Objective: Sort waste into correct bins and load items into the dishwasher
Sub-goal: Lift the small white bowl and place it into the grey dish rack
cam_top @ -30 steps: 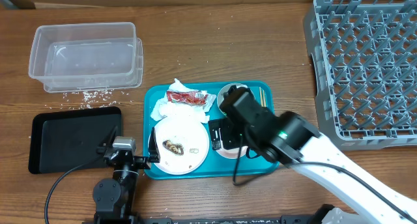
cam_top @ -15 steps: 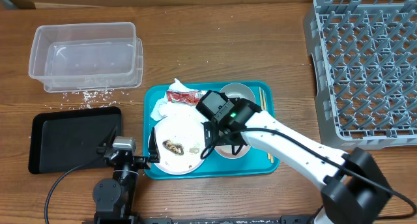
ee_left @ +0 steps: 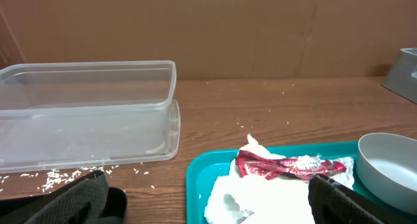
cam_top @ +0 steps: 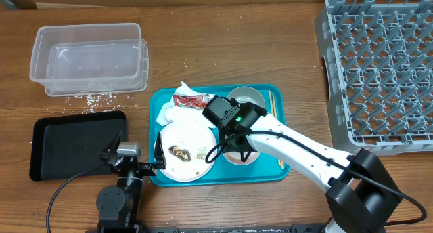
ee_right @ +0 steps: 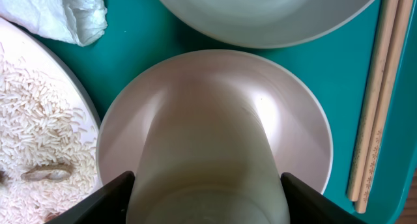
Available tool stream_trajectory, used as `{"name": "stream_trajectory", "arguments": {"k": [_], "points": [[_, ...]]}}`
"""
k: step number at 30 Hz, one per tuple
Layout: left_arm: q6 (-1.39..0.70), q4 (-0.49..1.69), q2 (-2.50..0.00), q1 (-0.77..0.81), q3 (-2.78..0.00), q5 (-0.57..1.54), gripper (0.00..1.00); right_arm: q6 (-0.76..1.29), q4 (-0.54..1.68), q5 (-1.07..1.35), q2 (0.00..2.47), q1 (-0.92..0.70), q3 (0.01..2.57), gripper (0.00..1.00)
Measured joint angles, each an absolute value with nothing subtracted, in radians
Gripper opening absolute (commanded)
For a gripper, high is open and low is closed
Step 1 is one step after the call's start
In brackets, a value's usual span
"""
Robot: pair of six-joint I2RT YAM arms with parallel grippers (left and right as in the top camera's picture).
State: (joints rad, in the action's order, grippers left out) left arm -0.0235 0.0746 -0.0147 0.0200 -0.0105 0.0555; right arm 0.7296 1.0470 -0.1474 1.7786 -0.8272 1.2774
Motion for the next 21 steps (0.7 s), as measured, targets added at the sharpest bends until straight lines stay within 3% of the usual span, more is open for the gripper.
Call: {"name": "stream_trajectory", "arguments": {"k": [6,11,21], "points": [[-0.023,0.075,-0.015,0.020,-0.010,0.056,1.00,0.741,1.036,-0.151,1.779,-0.827,1.275,0.68],[-0.023,0.075,-0.015,0.020,-0.010,0.056,1.00,0.757,1.041,-0.156,1.779,-0.827,1.275,0.55],[-0.023,0.074,-0.015,0.020,-0.010,0.055,1.00,0.751,1.253,-0.171,1.775,-0.746,1.411,0.53]]}}
